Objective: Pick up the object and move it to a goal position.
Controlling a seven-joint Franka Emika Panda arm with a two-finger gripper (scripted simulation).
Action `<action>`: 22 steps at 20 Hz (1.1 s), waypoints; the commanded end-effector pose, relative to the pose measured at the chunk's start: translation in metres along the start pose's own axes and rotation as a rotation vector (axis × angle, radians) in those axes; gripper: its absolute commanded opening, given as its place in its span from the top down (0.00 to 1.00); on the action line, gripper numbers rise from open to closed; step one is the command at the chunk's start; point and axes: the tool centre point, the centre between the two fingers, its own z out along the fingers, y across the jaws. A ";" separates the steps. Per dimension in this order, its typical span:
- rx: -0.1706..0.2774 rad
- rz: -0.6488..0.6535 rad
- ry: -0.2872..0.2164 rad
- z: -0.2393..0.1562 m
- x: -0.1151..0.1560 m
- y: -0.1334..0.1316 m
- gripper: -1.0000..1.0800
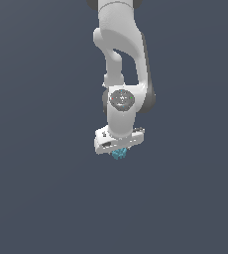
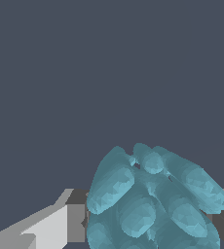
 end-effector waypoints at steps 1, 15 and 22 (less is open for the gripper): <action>0.000 0.001 0.001 -0.016 -0.015 0.008 1.00; 0.001 0.001 0.001 -0.106 -0.099 0.053 1.00; 0.001 0.001 0.001 -0.132 -0.122 0.066 1.00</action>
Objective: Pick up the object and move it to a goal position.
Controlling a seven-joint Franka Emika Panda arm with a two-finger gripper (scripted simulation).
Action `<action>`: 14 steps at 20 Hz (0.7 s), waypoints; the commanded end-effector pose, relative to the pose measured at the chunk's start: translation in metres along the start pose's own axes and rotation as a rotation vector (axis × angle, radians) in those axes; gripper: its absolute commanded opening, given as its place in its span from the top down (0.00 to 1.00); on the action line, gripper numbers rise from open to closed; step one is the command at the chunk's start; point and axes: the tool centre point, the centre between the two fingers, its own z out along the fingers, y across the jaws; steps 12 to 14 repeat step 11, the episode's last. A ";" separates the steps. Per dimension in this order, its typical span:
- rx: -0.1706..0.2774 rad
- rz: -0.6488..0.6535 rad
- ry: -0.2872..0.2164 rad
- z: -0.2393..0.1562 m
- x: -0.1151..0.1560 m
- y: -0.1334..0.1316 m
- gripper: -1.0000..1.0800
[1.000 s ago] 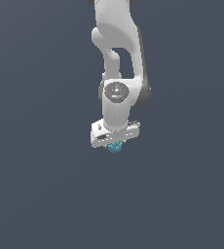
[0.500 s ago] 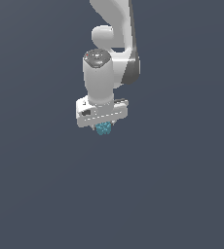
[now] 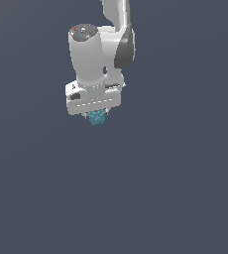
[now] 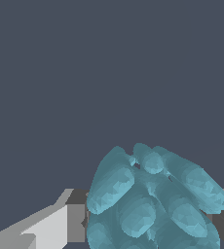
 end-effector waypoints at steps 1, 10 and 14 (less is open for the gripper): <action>0.000 -0.001 -0.001 -0.007 -0.006 0.003 1.00; 0.000 -0.001 -0.001 -0.010 -0.007 0.005 1.00; 0.000 -0.001 -0.001 -0.010 -0.007 0.005 1.00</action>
